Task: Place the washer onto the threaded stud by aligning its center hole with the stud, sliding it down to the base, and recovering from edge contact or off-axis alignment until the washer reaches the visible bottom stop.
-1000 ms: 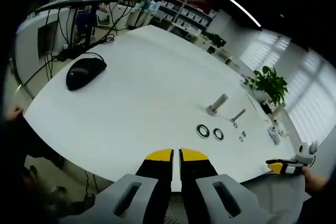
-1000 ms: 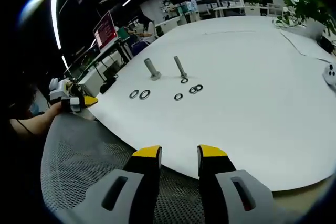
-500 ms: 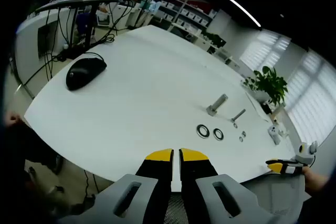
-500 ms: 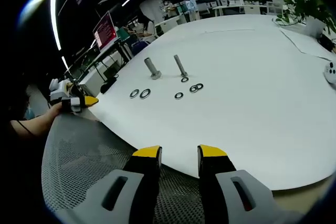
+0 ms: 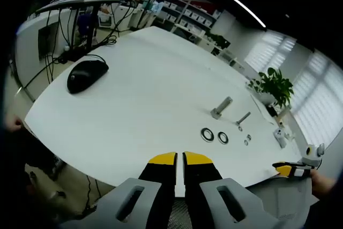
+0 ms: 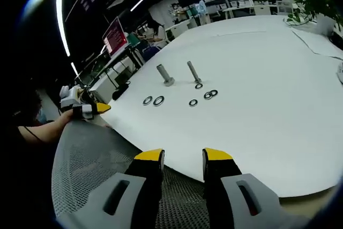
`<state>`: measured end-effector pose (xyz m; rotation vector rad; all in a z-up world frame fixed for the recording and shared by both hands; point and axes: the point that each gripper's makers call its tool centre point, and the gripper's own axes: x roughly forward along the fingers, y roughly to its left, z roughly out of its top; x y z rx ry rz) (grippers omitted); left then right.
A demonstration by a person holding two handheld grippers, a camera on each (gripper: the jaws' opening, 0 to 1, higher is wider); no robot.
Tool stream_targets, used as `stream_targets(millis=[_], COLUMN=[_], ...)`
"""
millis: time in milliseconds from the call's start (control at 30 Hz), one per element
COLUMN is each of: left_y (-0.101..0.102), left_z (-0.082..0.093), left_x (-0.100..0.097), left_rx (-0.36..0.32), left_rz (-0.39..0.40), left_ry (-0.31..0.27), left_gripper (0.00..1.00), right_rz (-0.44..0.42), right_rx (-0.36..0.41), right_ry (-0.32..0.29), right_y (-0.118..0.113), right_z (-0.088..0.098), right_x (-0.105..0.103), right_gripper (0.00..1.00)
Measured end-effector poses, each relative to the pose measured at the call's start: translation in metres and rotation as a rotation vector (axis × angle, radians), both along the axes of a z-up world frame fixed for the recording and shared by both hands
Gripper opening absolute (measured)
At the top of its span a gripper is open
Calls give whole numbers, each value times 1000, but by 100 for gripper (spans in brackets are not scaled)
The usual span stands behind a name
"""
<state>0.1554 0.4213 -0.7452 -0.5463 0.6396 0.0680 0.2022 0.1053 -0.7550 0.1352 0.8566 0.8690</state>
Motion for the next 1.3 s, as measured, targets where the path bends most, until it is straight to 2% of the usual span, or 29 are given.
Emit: stream_targets(millis=[833, 933, 1000, 1067, 1300], left_y=[2, 2, 3, 3, 3], left_z=[2, 3, 3, 2, 2], left_x=[2, 2, 2, 2, 2], left_rx=[4, 5, 5, 6, 7], left_rz=[5, 8, 9, 8, 7], left_ry=[-16, -19, -19, -19, -21], left_gripper=[1, 1, 1, 1, 1], right_rz=[148, 200, 233, 301, 422], right_rx=[-13, -14, -44, -107, -113], right_ry=[42, 74, 49, 53, 11], right_y=[10, 14, 15, 11, 27], right_z=[2, 1, 1, -5, 3], right_x=[-15, -18, -16, -20, -19], right_gripper=[31, 30, 30, 30, 29])
